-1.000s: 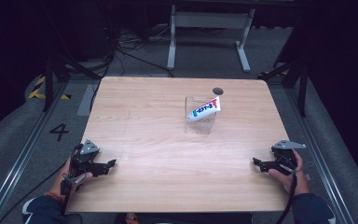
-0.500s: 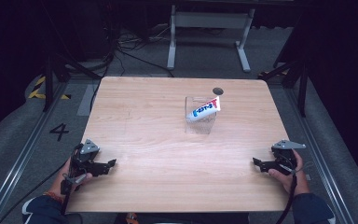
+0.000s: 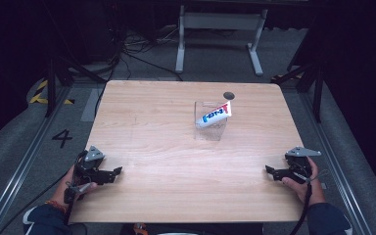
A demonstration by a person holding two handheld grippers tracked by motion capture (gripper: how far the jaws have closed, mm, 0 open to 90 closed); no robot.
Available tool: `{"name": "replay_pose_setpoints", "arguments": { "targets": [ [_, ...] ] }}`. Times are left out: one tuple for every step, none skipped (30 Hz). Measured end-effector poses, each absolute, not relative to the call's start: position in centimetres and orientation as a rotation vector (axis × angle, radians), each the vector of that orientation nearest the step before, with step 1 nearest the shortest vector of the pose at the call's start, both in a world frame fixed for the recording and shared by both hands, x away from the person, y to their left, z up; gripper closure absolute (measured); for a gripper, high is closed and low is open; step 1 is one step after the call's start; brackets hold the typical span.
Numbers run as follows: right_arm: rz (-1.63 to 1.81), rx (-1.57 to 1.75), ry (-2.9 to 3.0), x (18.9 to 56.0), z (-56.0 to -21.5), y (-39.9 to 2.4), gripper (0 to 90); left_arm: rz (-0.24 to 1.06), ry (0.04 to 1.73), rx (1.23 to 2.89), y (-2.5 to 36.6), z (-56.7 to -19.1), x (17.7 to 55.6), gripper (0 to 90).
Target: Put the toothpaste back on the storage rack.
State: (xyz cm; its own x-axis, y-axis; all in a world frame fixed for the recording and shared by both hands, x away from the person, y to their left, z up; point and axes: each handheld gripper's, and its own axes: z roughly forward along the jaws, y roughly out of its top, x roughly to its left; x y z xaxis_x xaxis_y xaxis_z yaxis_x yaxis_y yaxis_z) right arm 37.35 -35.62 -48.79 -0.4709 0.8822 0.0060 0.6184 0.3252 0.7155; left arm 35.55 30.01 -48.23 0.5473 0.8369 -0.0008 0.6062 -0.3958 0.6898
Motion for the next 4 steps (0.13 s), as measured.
{"name": "replay_pose_setpoints", "arguments": {
  "targets": [
    [0.935,1.330,2.211,37.35,-48.78,-35.62,2.0,0.462,1.157,2.139,30.01,-48.23,35.55,12.3],
    [0.936,1.329,2.211,37.35,-48.79,-35.62,2.0,0.463,1.156,2.141,30.02,-48.22,35.56,12.3],
    [0.936,1.330,2.211,37.35,-48.78,-35.62,2.0,0.463,1.157,2.141,30.02,-48.22,35.56,12.3],
    [0.936,1.329,2.211,37.35,-48.79,-35.62,2.0,0.462,1.156,2.141,30.02,-48.22,35.56,12.3]
  ]
}}
